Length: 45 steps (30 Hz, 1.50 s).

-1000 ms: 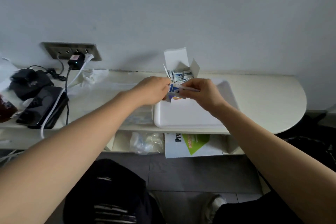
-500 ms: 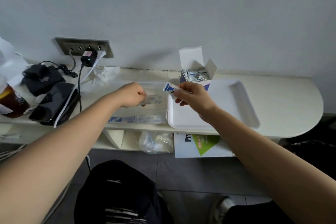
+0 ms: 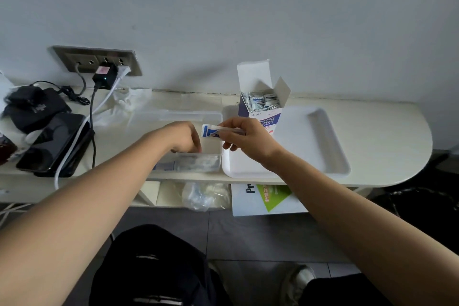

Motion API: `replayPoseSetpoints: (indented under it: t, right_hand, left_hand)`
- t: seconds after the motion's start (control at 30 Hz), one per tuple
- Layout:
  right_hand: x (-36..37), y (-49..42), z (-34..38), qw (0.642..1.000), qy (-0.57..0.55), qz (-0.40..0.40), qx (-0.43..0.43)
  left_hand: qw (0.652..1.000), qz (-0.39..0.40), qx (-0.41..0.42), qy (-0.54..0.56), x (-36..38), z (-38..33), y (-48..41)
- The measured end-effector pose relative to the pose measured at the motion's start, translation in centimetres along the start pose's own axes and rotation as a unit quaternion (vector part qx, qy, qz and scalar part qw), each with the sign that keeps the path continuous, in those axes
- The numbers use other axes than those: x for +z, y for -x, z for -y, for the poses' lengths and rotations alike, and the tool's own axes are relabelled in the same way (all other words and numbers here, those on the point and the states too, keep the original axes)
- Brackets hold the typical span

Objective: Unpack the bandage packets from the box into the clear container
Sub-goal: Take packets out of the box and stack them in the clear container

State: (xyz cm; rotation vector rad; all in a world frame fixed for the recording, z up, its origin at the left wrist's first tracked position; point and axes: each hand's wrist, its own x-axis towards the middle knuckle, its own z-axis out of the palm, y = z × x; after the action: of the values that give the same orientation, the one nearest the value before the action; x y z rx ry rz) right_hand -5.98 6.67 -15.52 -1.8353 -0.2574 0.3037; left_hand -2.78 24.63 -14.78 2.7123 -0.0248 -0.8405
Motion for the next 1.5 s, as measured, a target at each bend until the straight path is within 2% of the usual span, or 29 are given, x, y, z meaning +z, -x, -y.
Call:
replayPoseSetpoints:
  t: [0.07,0.23,0.3,0.5,0.6,0.73,0.87,0.93,1.1,1.17,1.23,1.3,1.37,1.5]
  right_hand:
    - [0.0,-0.1,-0.1,1.000,0.002,0.001,0.002]
    - [-0.1,0.0,-0.4,1.000,-0.001,0.003,0.011]
    - [-0.1,0.1,-0.3,1.000,-0.005,0.002,0.015]
    - [-0.1,0.0,-0.2,0.999,-0.015,0.000,0.028]
    - [0.2,-0.1,0.1,0.999,-0.007,-0.015,0.031]
    - [0.6,-0.6,0.5,0.998,0.028,-0.034,0.038]
    - [0.6,-1.2,1.0,0.989,0.138,-0.058,0.010]
    - [1.0,-1.4,1.7,0.977,0.210,-0.037,-0.017]
    - [3.2,-2.7,3.3,0.952,0.301,0.058,-0.030]
    - [4.1,-3.5,3.8,0.945,0.315,0.083,-0.033]
    - [5.0,-4.4,4.3,0.946,0.312,0.087,-0.035]
    - [5.9,-5.2,4.6,0.946,0.309,0.095,-0.024]
    - [7.2,-5.9,4.8,0.944,0.308,0.119,-0.006]
    - [10.2,-7.1,4.3,0.923,0.342,0.176,0.023]
  left_hand:
    - [1.000,-0.003,-0.001,-0.001,0.1,0.0,0.1]
    - [0.998,0.067,-0.008,-0.007,0.1,-0.1,0.6]
    - [0.998,0.066,-0.006,0.016,0.0,0.1,0.9]
    - [0.980,-0.057,0.063,0.182,-0.3,1.3,2.0]
    - [0.935,-0.035,0.130,0.328,-0.8,1.3,3.6]
    - [0.929,-0.118,0.172,0.307,-0.8,1.5,4.1]
    - [0.935,-0.146,0.149,0.287,-1.1,2.9,4.3]
    - [0.936,-0.165,0.135,0.280,-1.1,4.1,4.4]
    - [0.937,-0.198,0.107,0.268,-0.6,6.9,5.0]
    - [0.927,-0.276,0.075,0.242,-0.5,7.9,5.2]
    - [0.912,-0.364,0.006,0.190,-0.5,9.0,5.5]
    - [0.898,-0.403,-0.064,0.163,-0.3,10.2,5.7]
    - [0.897,-0.397,-0.084,0.175,0.1,11.1,5.8]
    - [0.902,-0.386,-0.063,0.185,0.7,11.8,5.9]
